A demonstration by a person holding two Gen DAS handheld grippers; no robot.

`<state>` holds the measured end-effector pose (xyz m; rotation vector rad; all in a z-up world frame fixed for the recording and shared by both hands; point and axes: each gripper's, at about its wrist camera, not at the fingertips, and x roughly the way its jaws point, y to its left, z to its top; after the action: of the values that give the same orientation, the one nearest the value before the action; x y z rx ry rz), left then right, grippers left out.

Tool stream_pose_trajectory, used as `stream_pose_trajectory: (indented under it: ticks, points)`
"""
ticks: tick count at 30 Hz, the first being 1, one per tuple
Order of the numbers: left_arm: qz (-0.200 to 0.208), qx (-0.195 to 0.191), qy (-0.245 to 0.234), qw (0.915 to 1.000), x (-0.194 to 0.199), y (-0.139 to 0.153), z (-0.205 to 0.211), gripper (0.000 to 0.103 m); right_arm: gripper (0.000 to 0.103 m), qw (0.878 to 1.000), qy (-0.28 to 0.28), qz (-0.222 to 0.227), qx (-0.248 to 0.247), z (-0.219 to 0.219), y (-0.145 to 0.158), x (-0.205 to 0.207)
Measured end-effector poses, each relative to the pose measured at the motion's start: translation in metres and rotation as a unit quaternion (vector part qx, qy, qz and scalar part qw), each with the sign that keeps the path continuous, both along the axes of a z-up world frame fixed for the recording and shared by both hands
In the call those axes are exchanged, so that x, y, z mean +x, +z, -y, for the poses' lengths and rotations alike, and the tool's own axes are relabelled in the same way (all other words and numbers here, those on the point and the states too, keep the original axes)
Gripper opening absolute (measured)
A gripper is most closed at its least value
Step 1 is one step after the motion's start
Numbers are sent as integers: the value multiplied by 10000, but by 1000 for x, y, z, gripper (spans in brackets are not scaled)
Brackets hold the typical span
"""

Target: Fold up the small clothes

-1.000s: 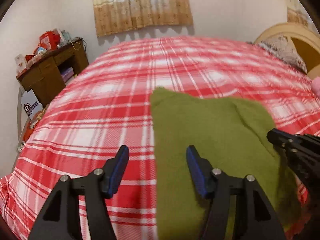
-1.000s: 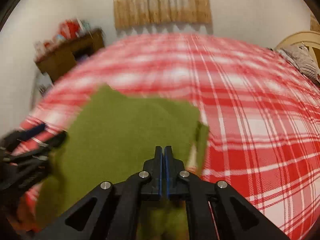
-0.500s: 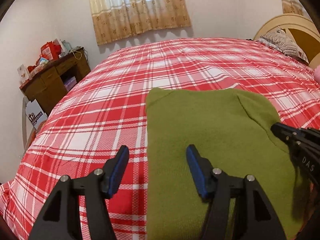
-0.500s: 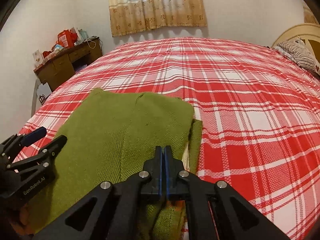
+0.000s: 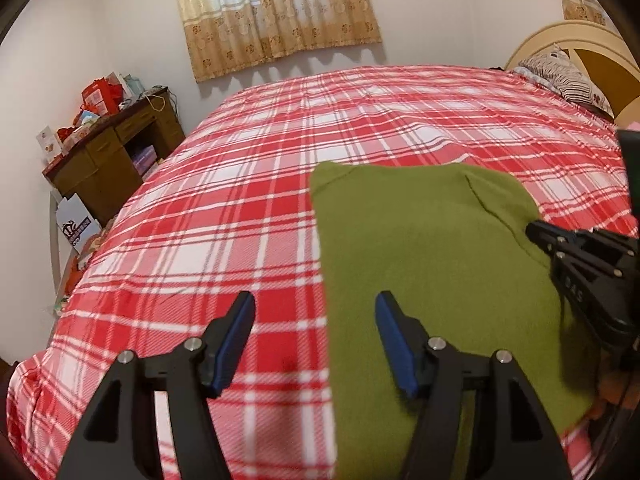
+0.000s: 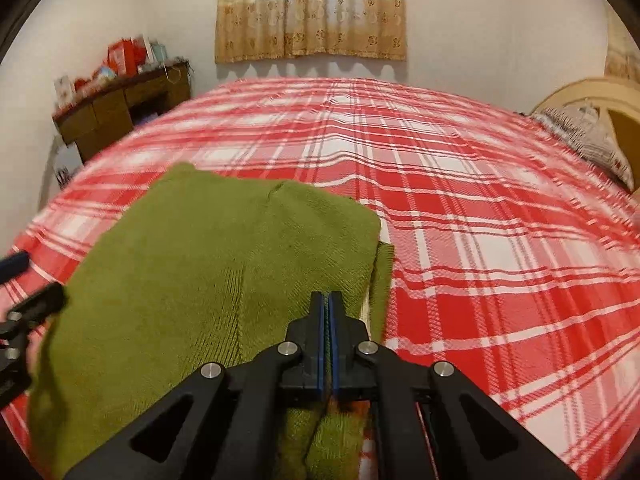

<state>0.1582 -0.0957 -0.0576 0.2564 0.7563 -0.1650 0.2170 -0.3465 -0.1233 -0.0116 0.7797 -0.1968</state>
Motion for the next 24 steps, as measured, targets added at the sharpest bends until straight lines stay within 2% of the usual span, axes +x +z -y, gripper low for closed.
stream_pose_trajectory:
  ticks: [3, 7, 11, 14, 16, 21, 22, 23, 24]
  points:
    - [13, 30, 53, 10000, -7, 3, -11, 66, 2, 9995, -224, -48, -204, -13, 10, -20]
    - [130, 68, 85, 9999, -15, 6, -21, 72, 2, 9981, -336, 276, 447, -13, 20, -70]
    - [97, 75, 7, 9999, -20, 5, -24, 73, 3, 9951, -394, 432, 796, -9, 27, -109]
    - [94, 101, -55, 9999, -24, 4, -23, 81, 3, 9930, -453, 350, 1029, -5, 25, -126]
    - [90, 105, -75, 9999, -26, 4, -23, 92, 3, 9917, -447, 346, 1155, -2, 26, -132]
    - [161, 55, -147, 9997, -27, 9, -25, 102, 6, 9858, -409, 466, 1563, 11, 31, -141]
    - [128, 11, -176, 9998, -25, 10, -26, 103, 14, 9842, -400, 473, 1661, 14, 31, -141]
    - [58, -74, -215, 9997, -22, 9, -28, 103, 34, 9816, -387, 486, 1806, 18, 31, -141]
    - [12, -114, -213, 9997, -21, 9, -29, 103, 47, 9784, -389, 544, 1958, 23, 30, -141]
